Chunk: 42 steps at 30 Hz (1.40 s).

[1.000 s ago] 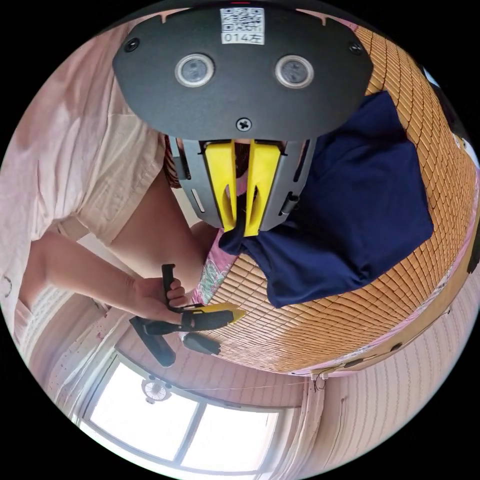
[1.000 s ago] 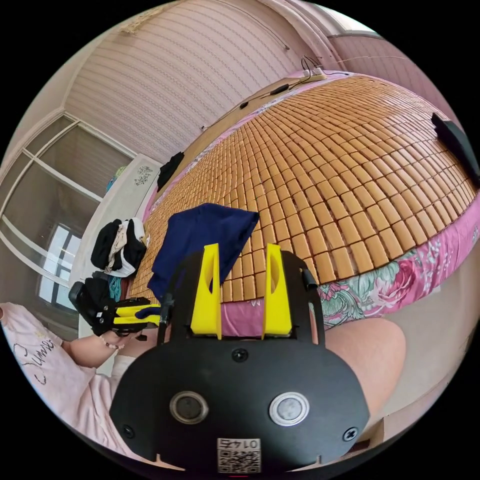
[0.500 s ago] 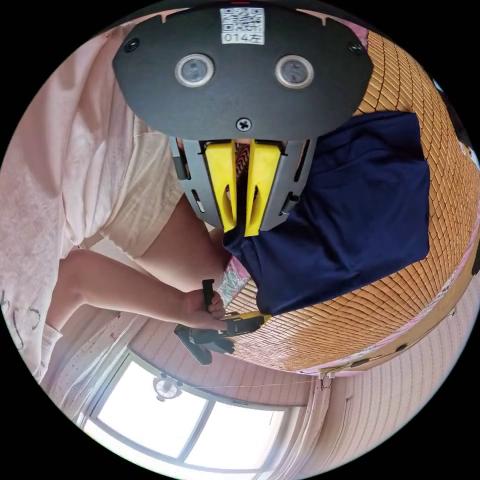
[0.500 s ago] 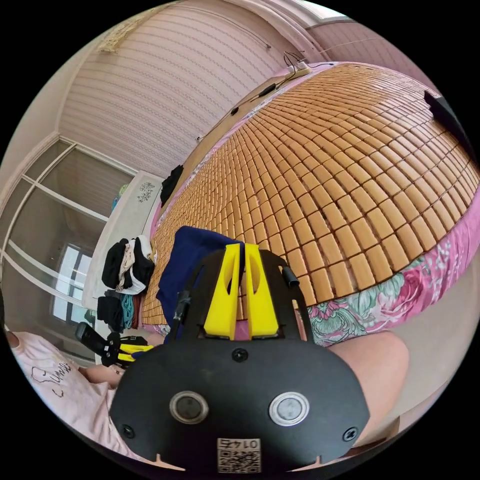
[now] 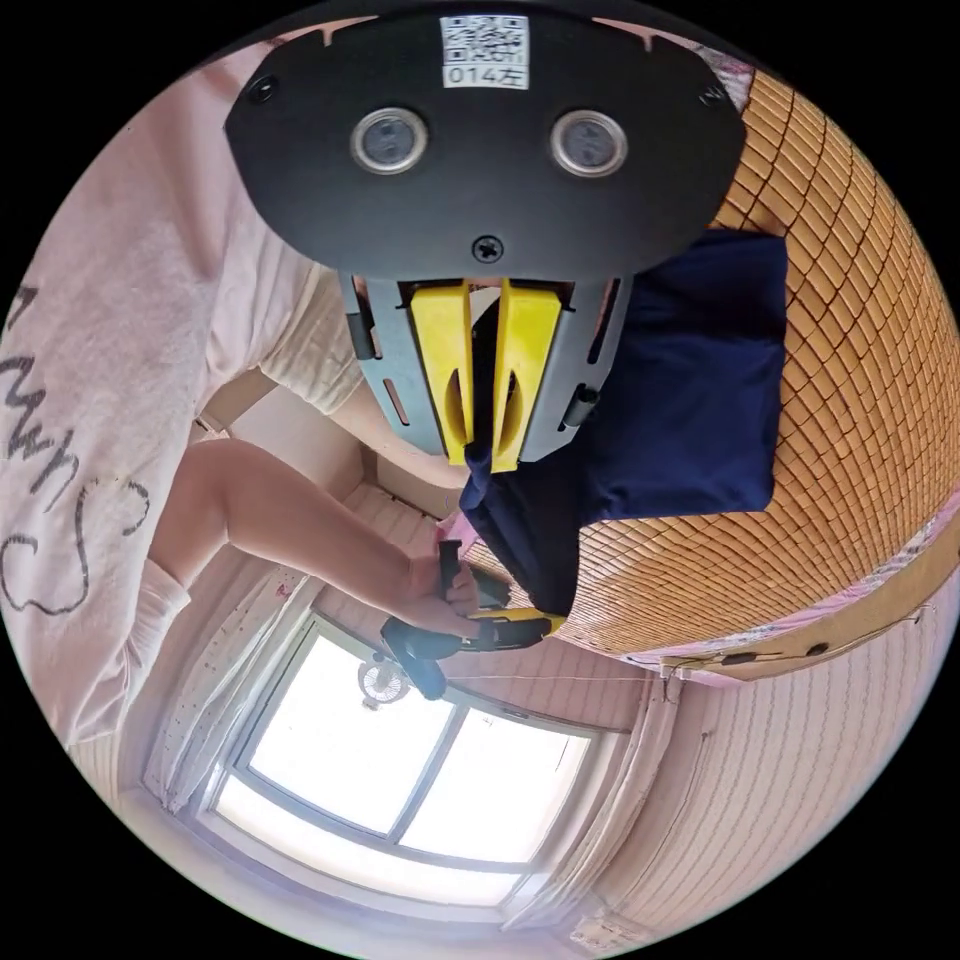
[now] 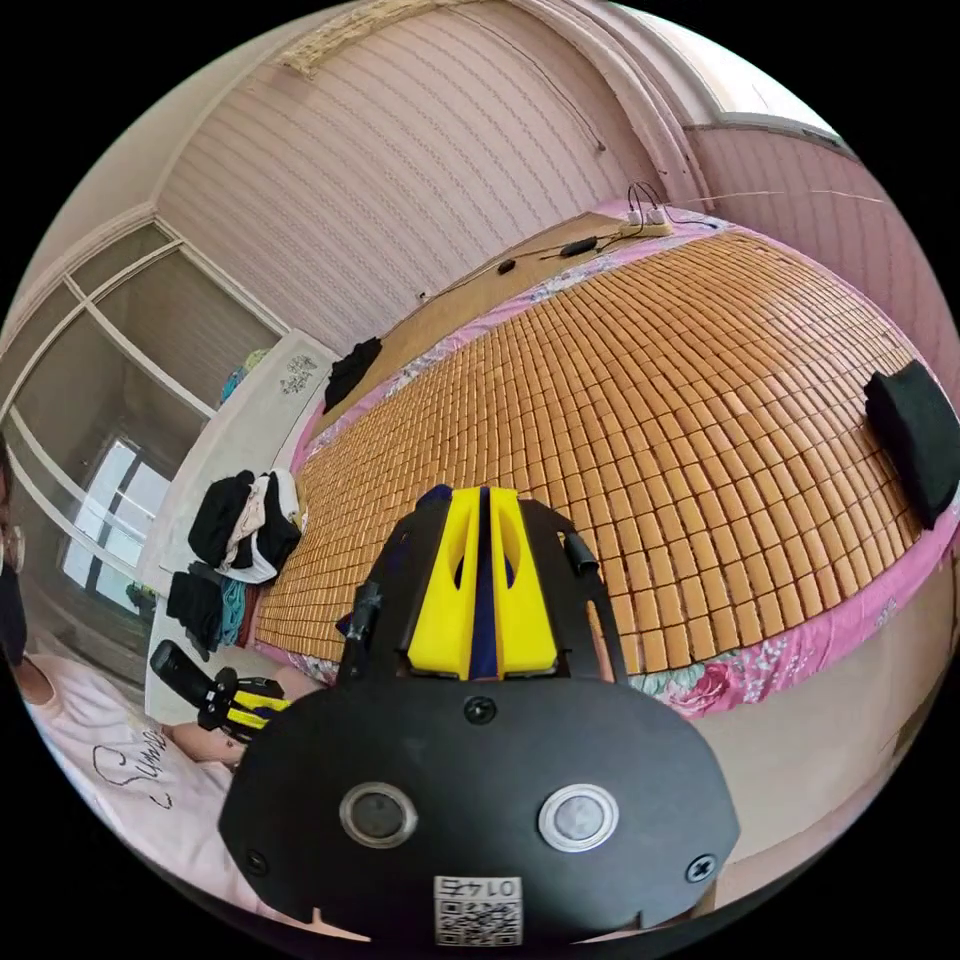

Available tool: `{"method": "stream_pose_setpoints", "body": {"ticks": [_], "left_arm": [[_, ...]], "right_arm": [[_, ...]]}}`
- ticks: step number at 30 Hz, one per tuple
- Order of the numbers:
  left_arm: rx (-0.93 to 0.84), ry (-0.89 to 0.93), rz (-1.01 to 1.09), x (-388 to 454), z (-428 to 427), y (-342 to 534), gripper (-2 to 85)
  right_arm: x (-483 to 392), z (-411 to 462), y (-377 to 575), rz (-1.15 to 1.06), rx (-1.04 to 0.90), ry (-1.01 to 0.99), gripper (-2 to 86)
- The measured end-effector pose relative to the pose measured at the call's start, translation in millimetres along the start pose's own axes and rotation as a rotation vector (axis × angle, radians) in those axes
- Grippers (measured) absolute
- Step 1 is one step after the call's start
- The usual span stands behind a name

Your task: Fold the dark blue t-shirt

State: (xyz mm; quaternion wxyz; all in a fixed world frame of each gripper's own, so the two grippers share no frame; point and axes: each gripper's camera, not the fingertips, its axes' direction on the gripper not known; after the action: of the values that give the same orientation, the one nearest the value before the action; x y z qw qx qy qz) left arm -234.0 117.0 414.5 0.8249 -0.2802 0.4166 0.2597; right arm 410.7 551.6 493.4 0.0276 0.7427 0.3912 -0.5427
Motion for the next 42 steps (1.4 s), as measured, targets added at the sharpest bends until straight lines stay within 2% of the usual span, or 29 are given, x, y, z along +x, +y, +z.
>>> {"method": "stream_pose_setpoints", "body": {"ticks": [5,11,15,17,21,23,25,29,32,34,36,38,42], "left_arm": [[0.036,-0.153,-0.215,-48.1,-37.0,16.9,-0.1],[0.054,-0.254,-0.489,-100.0,-41.6,34.1,0.1],[0.016,-0.264,-0.611,-123.0,-37.6,41.5,0.4],[0.048,-0.333,-0.674,-126.8,-47.9,49.5,0.4],[-0.001,-0.384,-0.716,-127.3,-56.4,58.0,-0.2],[-0.074,-0.429,-0.727,-125.5,-56.2,60.8,-0.4],[-0.059,-0.439,-0.718,-120.7,-59.8,60.4,0.2],[-0.040,-0.430,-0.650,-111.5,-56.6,49.0,7.9],[-0.080,-0.397,-0.635,-113.1,-40.0,44.2,12.3],[-0.112,-0.388,-0.626,-112.6,-28.4,43.6,12.4],[-0.185,-0.386,-0.602,-110.1,-13.1,43.9,12.1],[-0.250,-0.443,-0.528,-98.6,-0.2,44.9,9.4],[-0.231,-0.467,-0.541,-93.6,-0.5,53.0,5.4]], "right_arm": [[-56.1,79.2,-41.3,-0.119,-0.130,-0.002,0.9],[-101.5,168.6,-67.9,-0.152,-0.281,0.140,0.9],[-108.0,185.2,-74.8,-0.108,-0.254,0.135,0.8],[-110.5,176.7,-78.1,-0.099,-0.193,0.090,0.8],[-114.5,169.6,-79.2,-0.189,-0.206,0.103,1.4],[-119.8,174.1,-74.1,-0.284,-0.262,0.164,2.2],[-126.9,181.8,-66.8,-0.375,-0.304,0.220,3.4],[-141.6,204.9,-50.0,-0.566,-0.347,0.285,10.1],[-141.8,224.2,-48.8,-0.584,-0.412,0.273,10.8],[-137.2,233.3,-48.6,-0.555,-0.470,0.230,9.5],[-133.3,229.5,-45.5,-0.562,-0.443,0.190,8.3],[-131.8,225.8,-40.1,-0.577,-0.452,0.173,6.0],[-126.9,214.8,-35.3,-0.563,-0.464,0.154,2.9]]}}
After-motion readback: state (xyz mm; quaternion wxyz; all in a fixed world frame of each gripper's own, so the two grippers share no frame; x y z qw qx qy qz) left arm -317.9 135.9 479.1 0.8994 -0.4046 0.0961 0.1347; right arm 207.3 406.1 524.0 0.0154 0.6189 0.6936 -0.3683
